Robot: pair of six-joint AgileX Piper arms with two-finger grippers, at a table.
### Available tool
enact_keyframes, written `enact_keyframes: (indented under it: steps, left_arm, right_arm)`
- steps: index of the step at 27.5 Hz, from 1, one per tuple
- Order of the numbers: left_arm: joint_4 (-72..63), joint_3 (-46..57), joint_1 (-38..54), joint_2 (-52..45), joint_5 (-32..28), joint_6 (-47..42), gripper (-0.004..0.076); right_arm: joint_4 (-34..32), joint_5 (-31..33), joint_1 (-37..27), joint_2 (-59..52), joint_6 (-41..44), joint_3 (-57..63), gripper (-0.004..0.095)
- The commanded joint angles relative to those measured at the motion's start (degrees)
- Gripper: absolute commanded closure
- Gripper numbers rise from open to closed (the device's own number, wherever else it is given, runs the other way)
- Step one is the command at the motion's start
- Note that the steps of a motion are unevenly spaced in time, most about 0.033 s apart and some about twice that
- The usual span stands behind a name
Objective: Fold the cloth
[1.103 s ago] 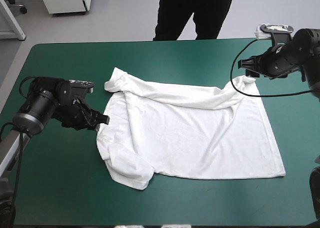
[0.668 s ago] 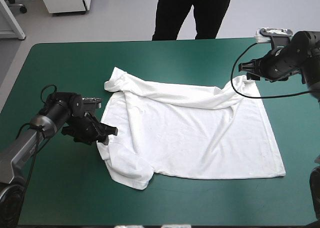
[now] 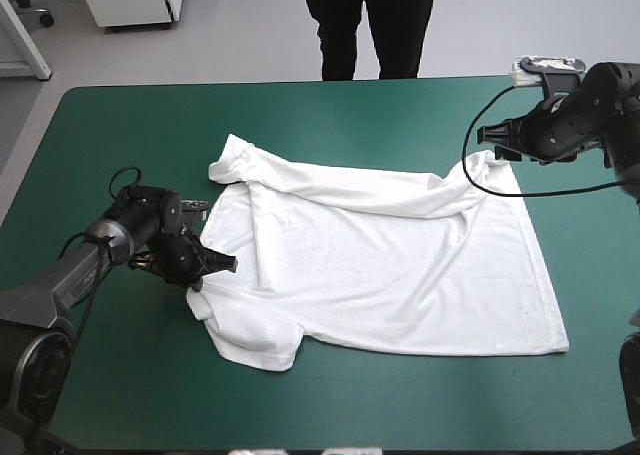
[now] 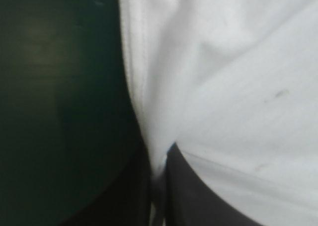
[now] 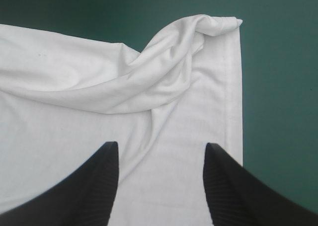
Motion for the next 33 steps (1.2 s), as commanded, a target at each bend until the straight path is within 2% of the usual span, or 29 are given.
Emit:
enact_keyframes:
  steps: [1, 4, 7, 13, 24, 29, 33]
  left_arm:
    - [13.3, -1.0, 0.4, -4.5, 0.5, -5.2, 0.0733]
    - [15.7, -2.8, 5.4, -5.1, 0.2, -4.6, 0.0733]
    - [15.7, -7.2, 11.9, -4.5, -3.4, -0.4, 0.0733]
    - [15.7, -17.8, 18.8, 0.5, -6.2, 4.7, 0.0733]
    - [18.1, -40.8, 22.7, 16.6, -6.3, 6.3, 0.0733]
    - [18.1, -49.8, 24.1, 22.1, -7.3, 5.0, 0.0733]
    - [17.9, -54.1, 25.1, 24.4, -10.4, 4.2, 0.0733]
  right_arm:
    - [0.2, -0.1, 0.0, -2.7, -0.1, -1.5, 0.0460]
    - [0.4, -0.1, 0.0, -2.7, -0.1, -1.5, 0.0467]
    - [0.4, -0.1, 0.0, -2.7, 0.2, -1.5, 0.0467]
    - [0.7, -0.1, 0.0, -2.8, 0.6, -1.5, 0.0467]
    - [1.8, -0.1, 0.0, -2.8, 0.6, -1.5, 0.0467]
    - [2.0, -0.8, 0.0, -2.8, 0.6, -1.5, 0.0467]
    - [3.1, -1.1, 0.0, -2.8, 0.6, -1.5, 0.0469]
